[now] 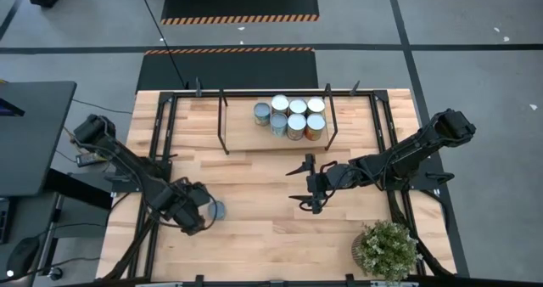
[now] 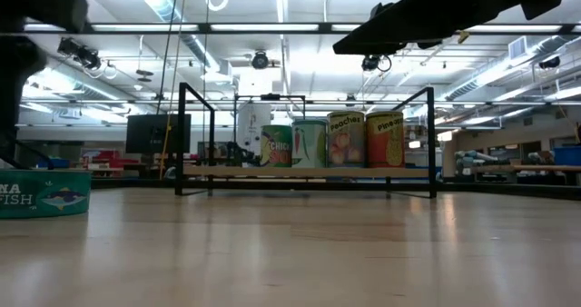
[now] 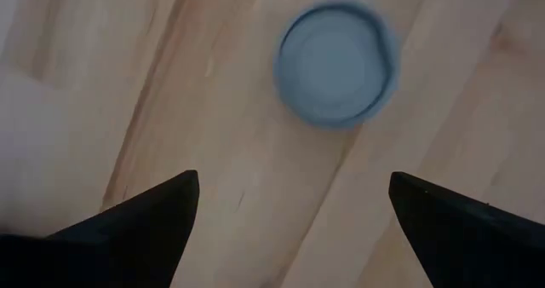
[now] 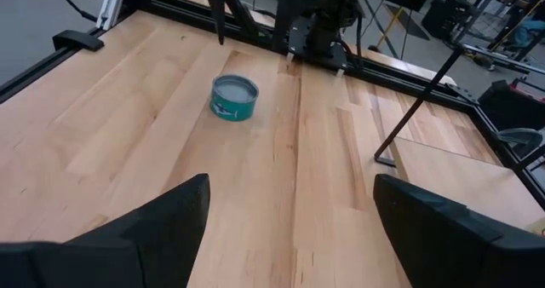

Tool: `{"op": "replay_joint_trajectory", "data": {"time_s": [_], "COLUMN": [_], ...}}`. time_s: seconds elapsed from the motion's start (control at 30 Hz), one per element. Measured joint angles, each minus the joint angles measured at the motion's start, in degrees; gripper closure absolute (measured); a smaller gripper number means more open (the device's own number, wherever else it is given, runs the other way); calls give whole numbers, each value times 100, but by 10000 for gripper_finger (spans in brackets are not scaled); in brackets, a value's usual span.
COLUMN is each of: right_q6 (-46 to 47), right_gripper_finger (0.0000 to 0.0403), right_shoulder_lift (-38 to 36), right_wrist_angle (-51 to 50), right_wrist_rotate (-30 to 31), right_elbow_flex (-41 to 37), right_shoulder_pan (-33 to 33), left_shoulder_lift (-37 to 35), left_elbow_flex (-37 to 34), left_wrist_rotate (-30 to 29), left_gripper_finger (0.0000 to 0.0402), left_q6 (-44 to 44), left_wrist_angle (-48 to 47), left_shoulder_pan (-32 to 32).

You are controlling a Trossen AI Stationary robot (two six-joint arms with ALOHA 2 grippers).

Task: Pick and place cans onto a shelf
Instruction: Put the canned tuna fish on the shelf

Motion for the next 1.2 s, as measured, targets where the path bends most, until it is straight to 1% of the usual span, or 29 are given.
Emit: {"op": "replay_joint_trajectory", "data": {"time_s": [0.13, 0.23, 0.33, 0.47, 0.53, 0.83, 0.97, 1.07, 1.2], "right_q6": [0, -18, -22, 17, 3, -63, -126, -338, -510], "right_gripper_finger": [65, 65, 65, 65, 65, 65, 65, 65, 65], "right_shoulder_lift": [0, 0, 0, 2, 2, 2, 2, 2, 2], "right_wrist_angle": [0, 4, 30, 44, 47, 85, 128, 184, 274], "right_wrist_rotate": [-5, -13, -153, -446, -455, -455, -452, -425, -442], "right_elbow_flex": [0, 0, 0, 0, 0, 0, 0, 0, 0], "right_shoulder_pan": [0, -12, -80, -166, -174, -181, -188, -216, -347], "left_shoulder_lift": [-138, -125, -116, -116, -116, -85, 172, 489, 825], "left_elbow_flex": [-427, -679, -999, -1376, -1481, -1498, -1490, -1430, -1278], "left_wrist_rotate": [28, -95, -222, -45, -94, -366, -507, -569, -657], "left_gripper_finger": [13, 13, 13, 13, 13, 13, 13, 13, 13], "left_q6": [-349, -410, -285, 0, 44, 335, 346, 393, 496], "left_wrist_angle": [187, 421, 1104, 2296, 2608, 2808, 2878, 2883, 2927], "left_shoulder_pan": [-120, -164, -111, -29, 22, 112, 106, 107, 107]}}
